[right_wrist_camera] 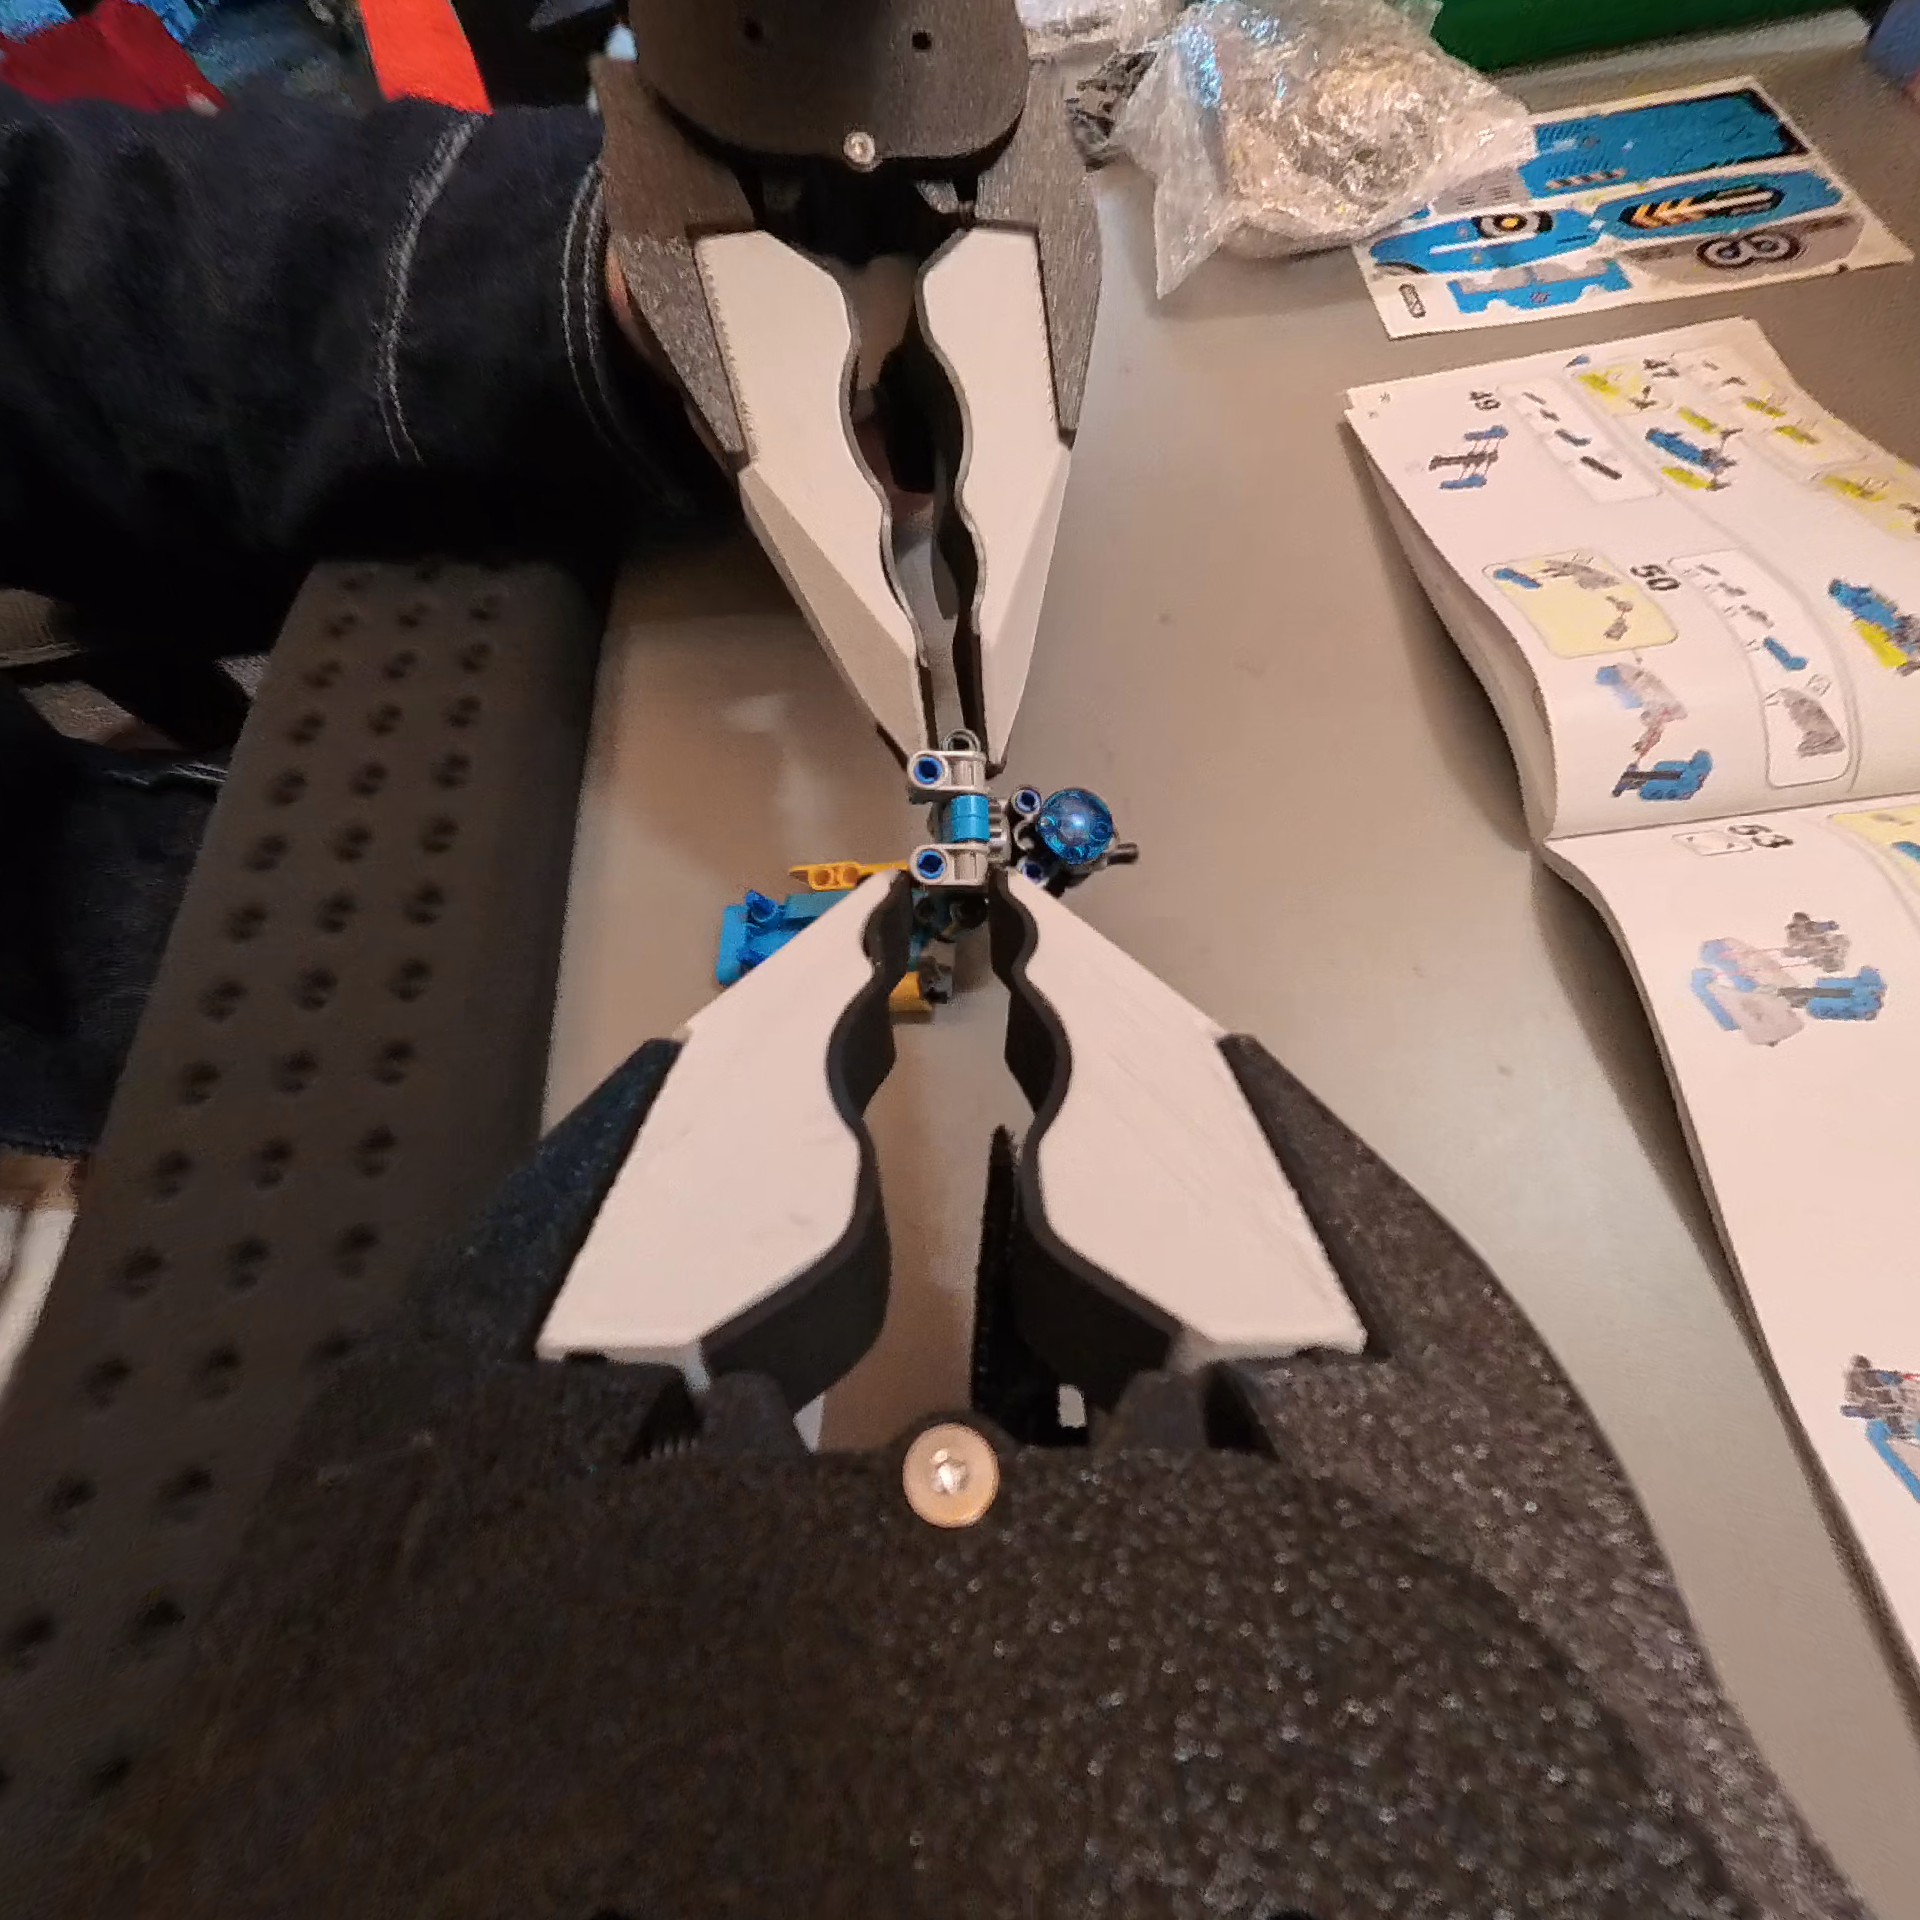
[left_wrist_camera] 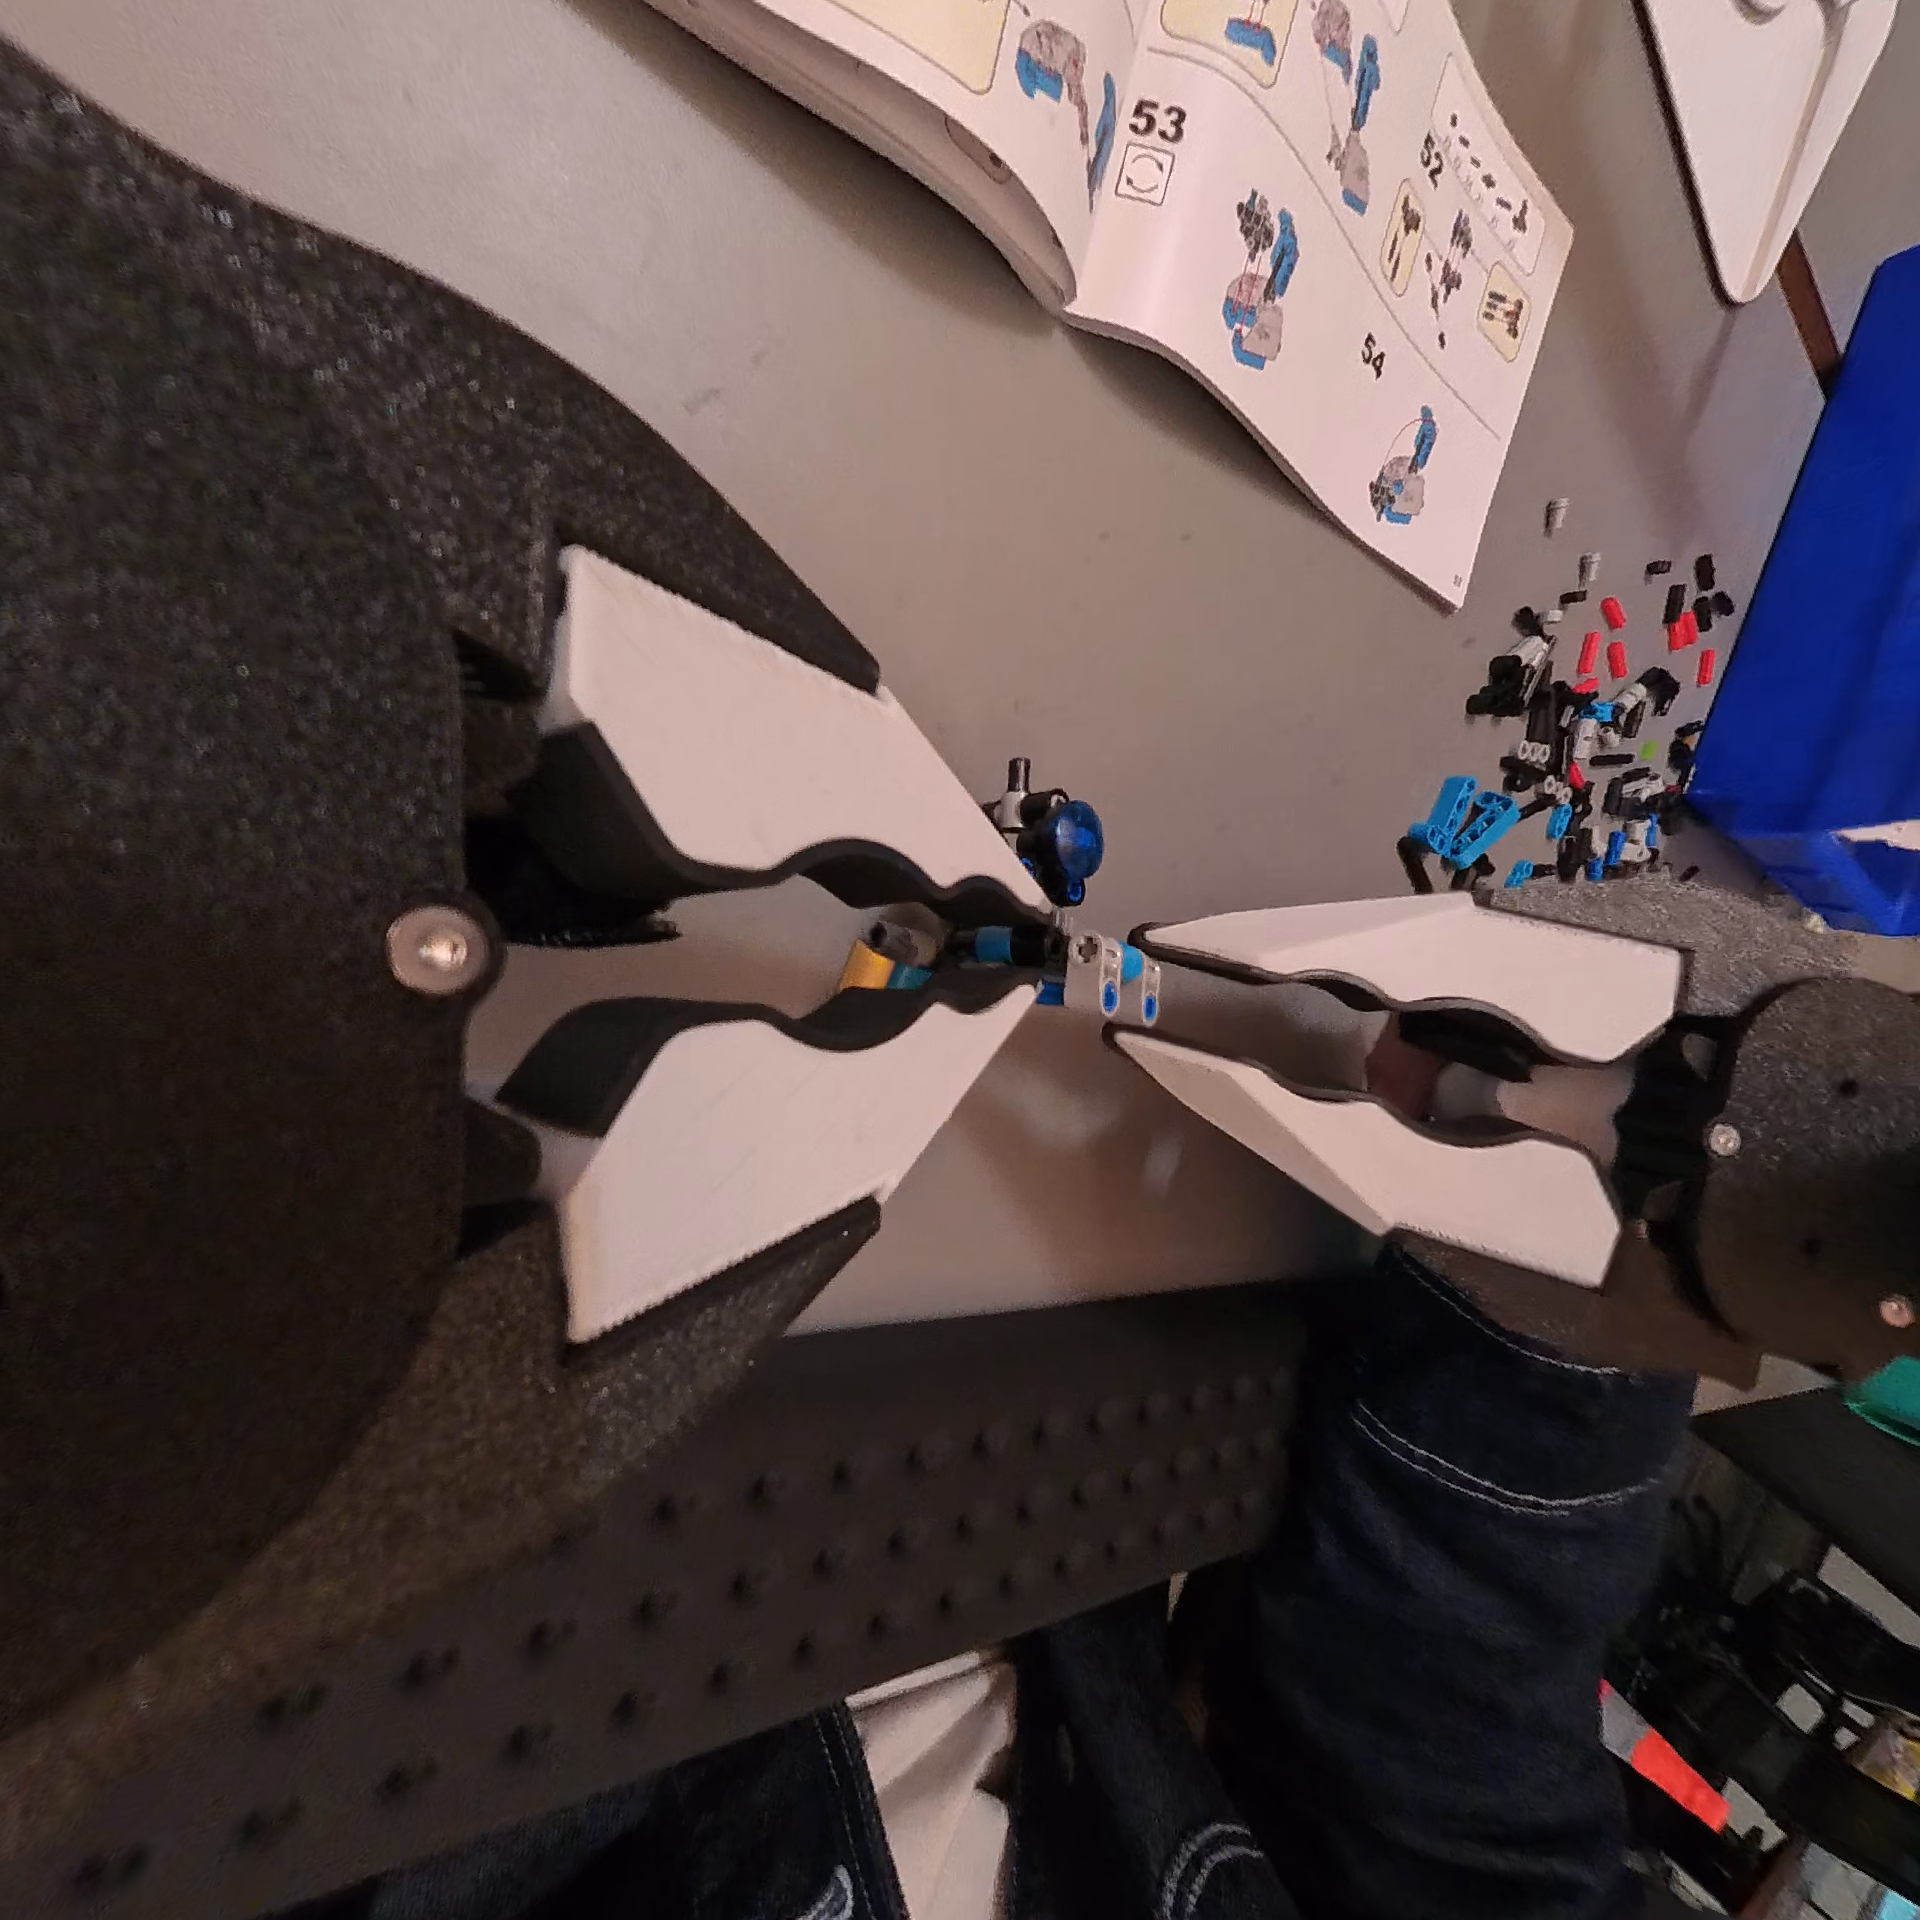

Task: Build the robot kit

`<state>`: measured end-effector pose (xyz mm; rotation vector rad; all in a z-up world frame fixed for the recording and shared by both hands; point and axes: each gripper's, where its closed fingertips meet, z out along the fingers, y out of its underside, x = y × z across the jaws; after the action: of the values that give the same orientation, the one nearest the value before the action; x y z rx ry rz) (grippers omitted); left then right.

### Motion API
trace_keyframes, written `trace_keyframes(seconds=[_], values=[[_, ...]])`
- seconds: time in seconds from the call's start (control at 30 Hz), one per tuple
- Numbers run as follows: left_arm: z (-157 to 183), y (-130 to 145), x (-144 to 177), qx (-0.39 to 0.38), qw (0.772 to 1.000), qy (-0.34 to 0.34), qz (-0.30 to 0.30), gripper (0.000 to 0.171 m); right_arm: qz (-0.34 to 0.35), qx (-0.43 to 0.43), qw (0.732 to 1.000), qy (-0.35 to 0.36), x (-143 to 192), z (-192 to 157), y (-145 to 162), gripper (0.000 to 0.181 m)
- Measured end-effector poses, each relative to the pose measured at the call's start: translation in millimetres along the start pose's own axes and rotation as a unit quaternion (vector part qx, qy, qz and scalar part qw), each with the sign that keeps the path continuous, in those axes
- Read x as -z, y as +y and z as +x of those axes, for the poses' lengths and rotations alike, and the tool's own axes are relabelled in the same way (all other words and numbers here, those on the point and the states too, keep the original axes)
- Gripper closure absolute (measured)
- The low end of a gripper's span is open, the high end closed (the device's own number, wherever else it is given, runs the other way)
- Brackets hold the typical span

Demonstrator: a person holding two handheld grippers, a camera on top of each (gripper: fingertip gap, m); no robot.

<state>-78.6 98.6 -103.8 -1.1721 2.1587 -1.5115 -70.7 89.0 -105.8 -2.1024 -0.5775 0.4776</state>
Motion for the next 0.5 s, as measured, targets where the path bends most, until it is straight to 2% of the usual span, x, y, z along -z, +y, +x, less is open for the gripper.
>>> trace_keyframes(seconds=[0.13, 0.5], values=[[-1, 15, -3, -0.016, 0.999, -0.008, -0.035, 0.164, -0.042, 0.036, 0.998, 0.035, -10, -3, 10, 0.167], [0, 20, -3, -0.013, 0.999, -0.009, -0.043, 0.164, -0.044, 0.03, 0.998, 0.033, -11, -4, 11, 0.167]])
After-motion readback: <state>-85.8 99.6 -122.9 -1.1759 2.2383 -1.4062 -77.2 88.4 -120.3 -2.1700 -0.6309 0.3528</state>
